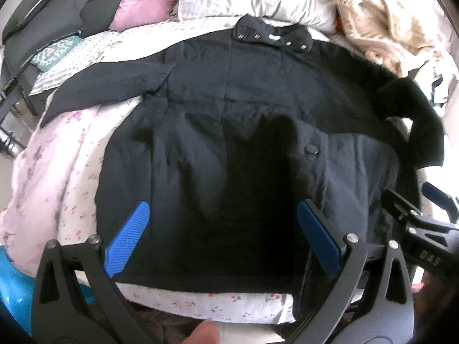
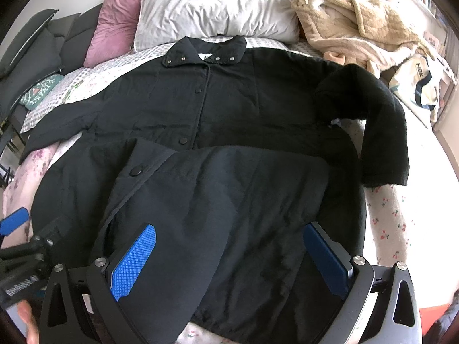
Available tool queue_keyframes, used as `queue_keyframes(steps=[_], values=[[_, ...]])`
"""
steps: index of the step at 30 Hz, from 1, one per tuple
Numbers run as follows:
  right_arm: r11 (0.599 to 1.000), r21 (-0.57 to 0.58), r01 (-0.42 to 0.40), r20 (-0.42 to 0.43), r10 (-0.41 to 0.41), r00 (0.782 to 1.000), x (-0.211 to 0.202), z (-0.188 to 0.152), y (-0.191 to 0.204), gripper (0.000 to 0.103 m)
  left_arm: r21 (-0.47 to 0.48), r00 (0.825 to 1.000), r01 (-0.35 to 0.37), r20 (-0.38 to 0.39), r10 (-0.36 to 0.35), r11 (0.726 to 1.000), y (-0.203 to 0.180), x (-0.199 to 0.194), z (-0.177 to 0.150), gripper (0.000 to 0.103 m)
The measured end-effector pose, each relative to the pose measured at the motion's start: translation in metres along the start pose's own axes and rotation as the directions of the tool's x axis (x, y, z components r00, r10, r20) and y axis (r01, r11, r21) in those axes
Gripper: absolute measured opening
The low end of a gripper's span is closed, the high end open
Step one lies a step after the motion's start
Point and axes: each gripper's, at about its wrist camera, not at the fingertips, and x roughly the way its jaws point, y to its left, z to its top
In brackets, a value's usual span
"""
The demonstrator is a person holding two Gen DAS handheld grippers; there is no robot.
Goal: Fold large clothes
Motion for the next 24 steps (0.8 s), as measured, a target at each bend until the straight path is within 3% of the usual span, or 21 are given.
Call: queue_keyframes(steps=[1,4,7,9,13,17,19,22,24], values=[[1.000,-0.002,-0.011,0.011,0.011,1.000,-0.002,-0.001,-0.005,0.103,0.023,1.000,-0.013,0.007,0.013,1.000,0.001,-0.003,0.002,0.102],[0.999,0.021,-0.037,0.017,0.037,0.999,-0.004,-0.002,-0.022,0.103,0.027,0.997,0.040,0.068,-0.042,0.999,0.017,-0.009,0.005,0.102],[0.995,0.066,-0.078,-0.007,0.078,0.997,0.002,-0.007,-0.048,0.103,0.065,0.997,0.052,0.060,-0.056,0.997,0.034,0.000,0.008,0.102],[0.988,0.098,-0.115,-0.016,0.118,0.993,0.005,-0.013,-0.066,0.103,0.048,0.999,0.041,0.025,-0.042,0.998,0.057,0.015,0.009,0.102],[0.969,0.164,-0.186,-0.027,0.193,0.981,0.010,-0.034,-0.110,0.103,-0.087,0.983,0.161,0.105,-0.152,0.983,0.093,0.045,-0.009,0.102],[0.961,0.201,-0.190,-0.067,0.207,0.976,0.018,-0.056,-0.140,0.103,-0.156,0.989,0.146,0.049,-0.141,0.977,0.125,0.073,-0.028,0.102],[0.960,0.219,-0.177,-0.105,0.203,0.973,0.026,-0.069,-0.151,0.103,-0.176,0.990,0.139,0.000,-0.141,0.975,0.138,0.086,-0.035,0.097],[0.944,0.267,-0.193,-0.145,0.237,0.960,0.038,-0.083,-0.163,0.103,-0.241,0.969,0.214,-0.072,-0.237,0.947,0.152,0.110,-0.049,0.093],[0.917,0.320,-0.238,-0.160,0.300,0.941,0.048,-0.091,-0.168,0.103,-0.262,0.951,0.264,-0.088,-0.295,0.928,0.154,0.119,-0.056,0.090]])
